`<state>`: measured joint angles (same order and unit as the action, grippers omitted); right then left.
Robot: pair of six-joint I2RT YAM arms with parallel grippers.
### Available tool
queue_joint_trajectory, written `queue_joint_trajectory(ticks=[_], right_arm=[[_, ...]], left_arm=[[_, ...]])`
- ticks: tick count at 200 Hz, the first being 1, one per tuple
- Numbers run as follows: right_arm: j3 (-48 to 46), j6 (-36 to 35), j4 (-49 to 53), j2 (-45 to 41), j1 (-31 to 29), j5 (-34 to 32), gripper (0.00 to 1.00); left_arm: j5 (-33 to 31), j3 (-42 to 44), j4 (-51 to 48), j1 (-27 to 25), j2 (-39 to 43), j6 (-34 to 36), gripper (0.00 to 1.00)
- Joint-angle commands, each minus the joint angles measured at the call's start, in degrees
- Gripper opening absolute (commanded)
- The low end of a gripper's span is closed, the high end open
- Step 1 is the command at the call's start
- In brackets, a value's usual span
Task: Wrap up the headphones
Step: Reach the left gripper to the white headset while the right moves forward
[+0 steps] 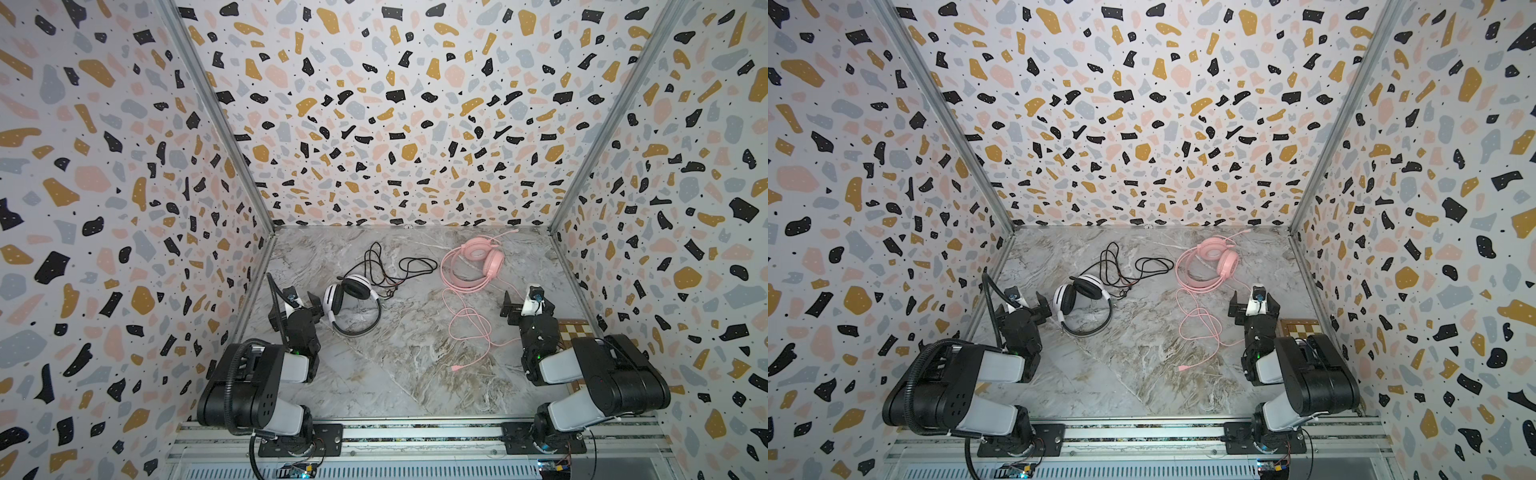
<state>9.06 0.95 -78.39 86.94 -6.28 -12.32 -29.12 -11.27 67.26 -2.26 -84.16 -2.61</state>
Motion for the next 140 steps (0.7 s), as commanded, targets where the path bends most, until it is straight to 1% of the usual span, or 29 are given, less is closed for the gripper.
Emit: queue_joint_trajectory(ticks=[1,125,140], right_arm=[[0.95,-0.41,-0.18,-0.1,-0.25,-0.66,0.99],[0.77,-0.38,-0.27,-0.19,-0.3,-0.65,0.99],[0.61,-0.4,-0.57,-0.28,-0.33,-0.84,0.99]], left_arm=[[0.02,-0.69,2.7,0.23,0.49,-0.25,1.0],[-0.02,-0.53,2.7,0.15,0.72,-0.15,1.0],[1.9,-1.4,1.49,0.14,1.81,0.83,1.0]])
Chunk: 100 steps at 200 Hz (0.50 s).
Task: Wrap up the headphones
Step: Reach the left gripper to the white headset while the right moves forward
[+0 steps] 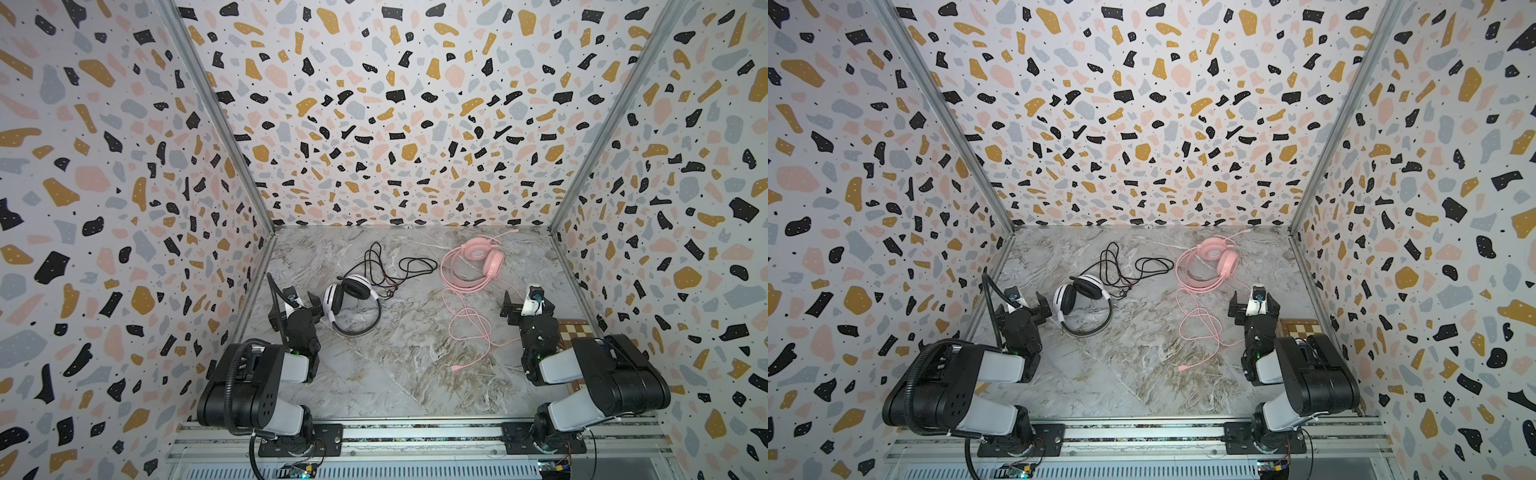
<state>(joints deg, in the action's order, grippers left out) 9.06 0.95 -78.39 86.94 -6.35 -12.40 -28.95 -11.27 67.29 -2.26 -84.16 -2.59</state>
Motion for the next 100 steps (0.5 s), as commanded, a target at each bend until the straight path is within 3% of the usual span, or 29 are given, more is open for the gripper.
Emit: queue_joint_trajectory(ticks=[1,9,29,48,56,68,81,100], right_arm=[[0.61,-0.37,-0.59,-0.32,-0.3,-0.94,0.99],[0.6,-0.26,-0.16,-1.07,-0.93,-3.64,0.99],[-0.78,-0.79,-1.72,-2.21,-1.32,-3.08,0.99],[-3.13,-1.93,-5.38,-3.16,-2.33,-3.58,0.99],[-3.32,-3.2,-5.73,-4.58,-3.96,-7.21,0.99],[-1.69,-5.3,0.9,-9.9,-7.31,-13.1,0.99],[1.17,-5.63,10.82,-16.76,-8.18,-11.0,0.99],[4.84,1.23,21.51,-24.76,-8.07,-7.15,0.99]], left_arm=[[1.89,-1.57,1.15,0.15,1.98,0.95,1.0],[1.89,-3.56,-4.85,-0.66,4.29,1.51,1.0],[-0.27,-11.77,-24.98,-1.69,9.59,-2.94,1.0],[0.55,-15.25,-32.58,-1.69,11.59,-6.22,1.0],[0.29,-15.98,-34.71,-1.69,12.58,-6.99,1.0],[-0.76,-15.95,-36.09,-1.69,14.59,-8.33,1.0],[-1.82,-15.14,-36.64,-1.61,16.96,-10.47,1.0],[-2.69,-14.32,-38.02,-1.6,20.24,-14.82,1.0]])
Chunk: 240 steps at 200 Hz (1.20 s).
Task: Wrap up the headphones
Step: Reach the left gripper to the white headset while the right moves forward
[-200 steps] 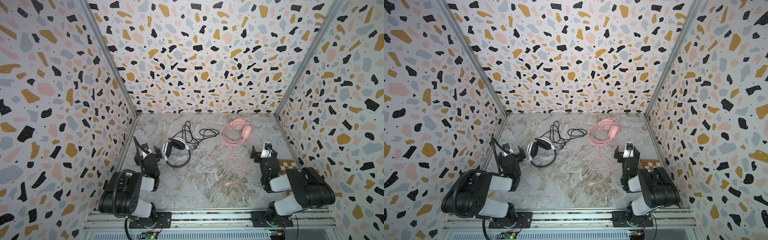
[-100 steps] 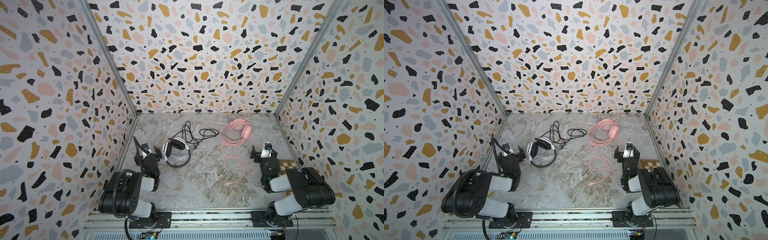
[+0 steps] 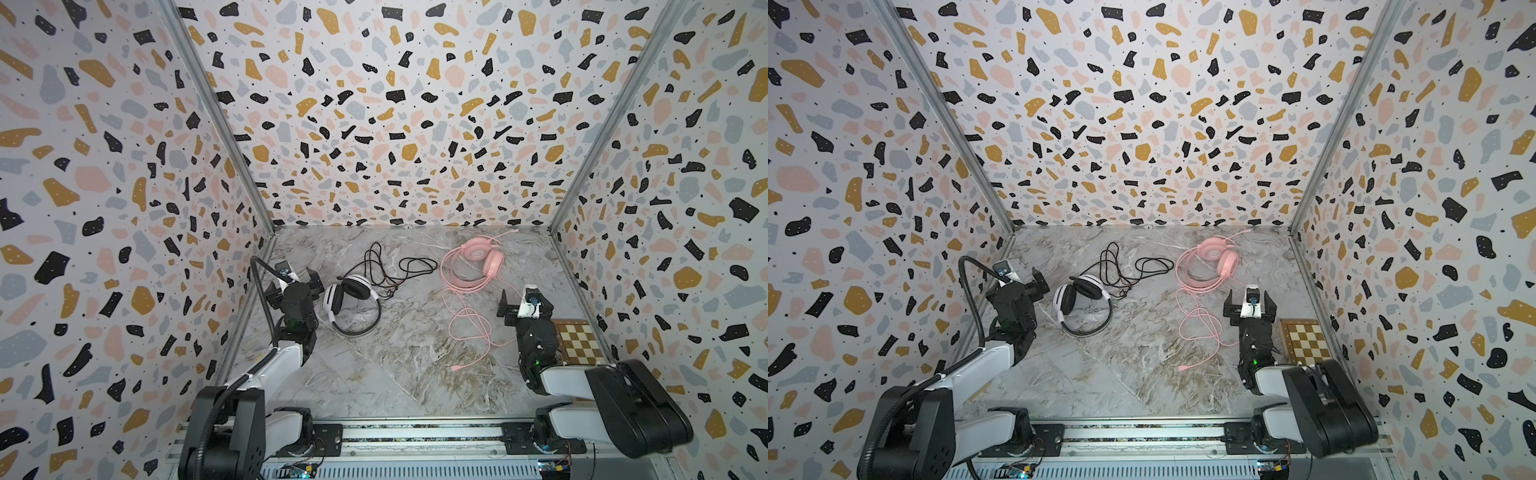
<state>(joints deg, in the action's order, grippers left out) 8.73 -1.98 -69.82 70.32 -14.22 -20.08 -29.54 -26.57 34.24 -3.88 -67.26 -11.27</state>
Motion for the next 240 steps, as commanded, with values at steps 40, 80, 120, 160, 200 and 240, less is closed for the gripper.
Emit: queue_joint_trajectory(ticks=[40,80,120,160,200,240], right_arm=[[14.59,17.27,32.86,-10.04,3.14,17.39,0.99],[20.8,20.02,43.27,-3.52,1.45,30.51,1.0],[24.79,17.54,50.27,0.14,-5.03,31.6,1.0],[25.63,17.22,50.2,3.19,-9.12,29.7,1.0],[25.24,18.25,47.72,5.14,-10.04,31.03,1.0],[22.98,20.71,43.8,6.27,-10.05,33.3,1.0]], left_arm=[[8.12,-2.99,-12.9,0.01,5.29,-11.37,1.0],[20.73,-9.32,-32.08,0.01,4.42,-17.64,1.0],[20.88,-14.32,-52.56,-0.05,3.11,-23.15,1.0],[25.45,-12.79,-57.95,-9.84,6.12,-29.4,0.97],[21.77,-14.21,-62.65,-22.18,4.72,-28.63,0.91],[17.65,-21.74,-68.08,-28.55,-2.51,-16.01,0.89]])
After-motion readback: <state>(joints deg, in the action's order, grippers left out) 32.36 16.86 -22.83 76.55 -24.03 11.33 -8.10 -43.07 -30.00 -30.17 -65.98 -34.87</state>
